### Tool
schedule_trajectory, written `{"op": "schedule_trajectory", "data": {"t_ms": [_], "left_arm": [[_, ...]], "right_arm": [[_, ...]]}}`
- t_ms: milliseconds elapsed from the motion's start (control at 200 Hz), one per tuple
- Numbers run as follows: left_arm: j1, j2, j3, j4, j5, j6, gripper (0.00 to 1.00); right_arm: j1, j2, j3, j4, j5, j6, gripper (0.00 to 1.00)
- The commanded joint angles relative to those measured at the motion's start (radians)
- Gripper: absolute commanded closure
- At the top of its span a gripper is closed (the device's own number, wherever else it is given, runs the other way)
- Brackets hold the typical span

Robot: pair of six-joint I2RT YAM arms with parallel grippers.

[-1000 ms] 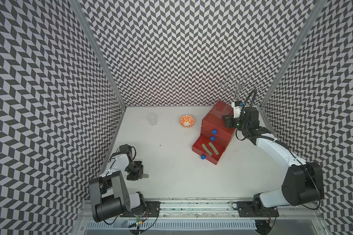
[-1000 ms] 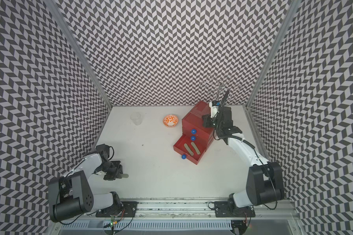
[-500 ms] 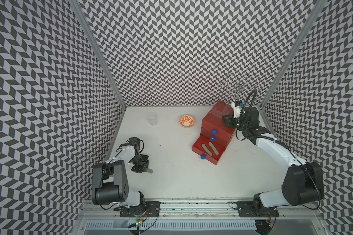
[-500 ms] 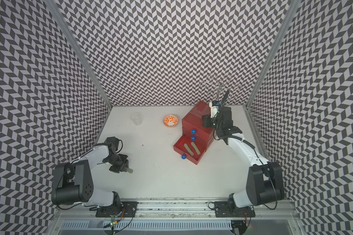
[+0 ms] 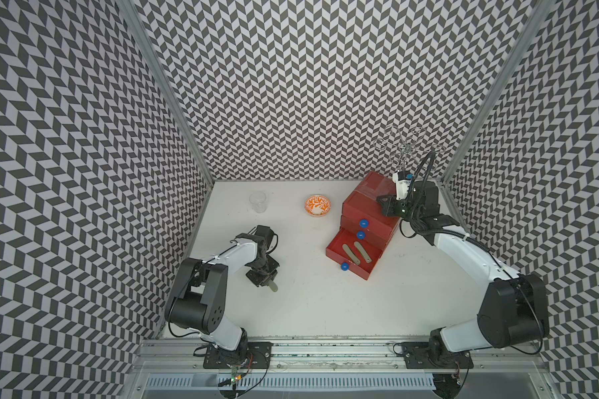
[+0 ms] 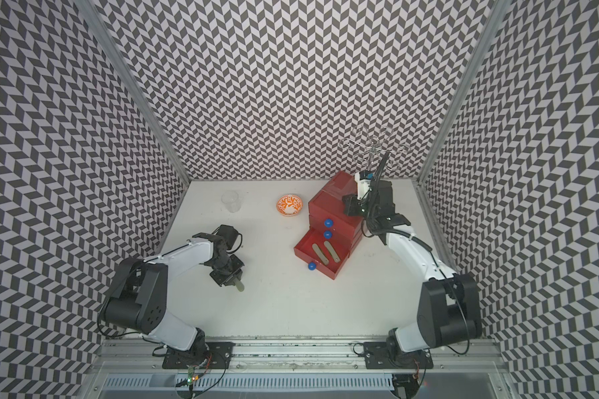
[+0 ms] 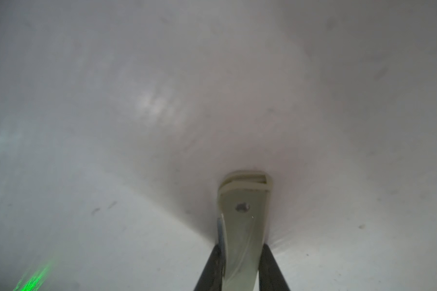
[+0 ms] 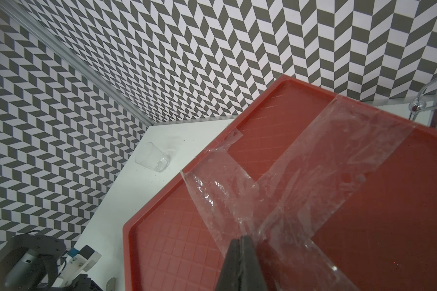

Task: Place the fruit knives into the drawer by color
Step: Pick up the fruit knife from the center of the board, then place the fruit knife in the drawer.

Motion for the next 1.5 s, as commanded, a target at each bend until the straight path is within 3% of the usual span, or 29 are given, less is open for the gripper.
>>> {"op": "schedule_trajectory", "data": {"t_ms": [0,461,751,1157,1497], "left_arm": [[-0.056,0.024,0.046,0.009,-0.025,0.029,0.77],[-0.211,0.037,0.156,0.024,0.038,-0.010,0.77],[-0.281,0.032,0.322,0.026,0.060,-0.036,0.77],[-0.355,0.057,0.380,0.251,0.180,-0.155,0.77],[-0.428,0.150,0.502,0.353,0.183,-0.198,0.77]], "right_arm": [[-0.003,0.089,-0.074,-0.319,0.026,0.010,0.97],[-0.003,0.102,-0.068,-0.324,0.032,0.008,0.97],[-0.002,0.108,-0.057,-0.330,0.034,0.010,0.97],[-0.002,0.110,-0.052,-0.347,0.053,0.006,0.97],[-0.002,0.114,-0.050,-0.353,0.057,0.010,0.97]]}}
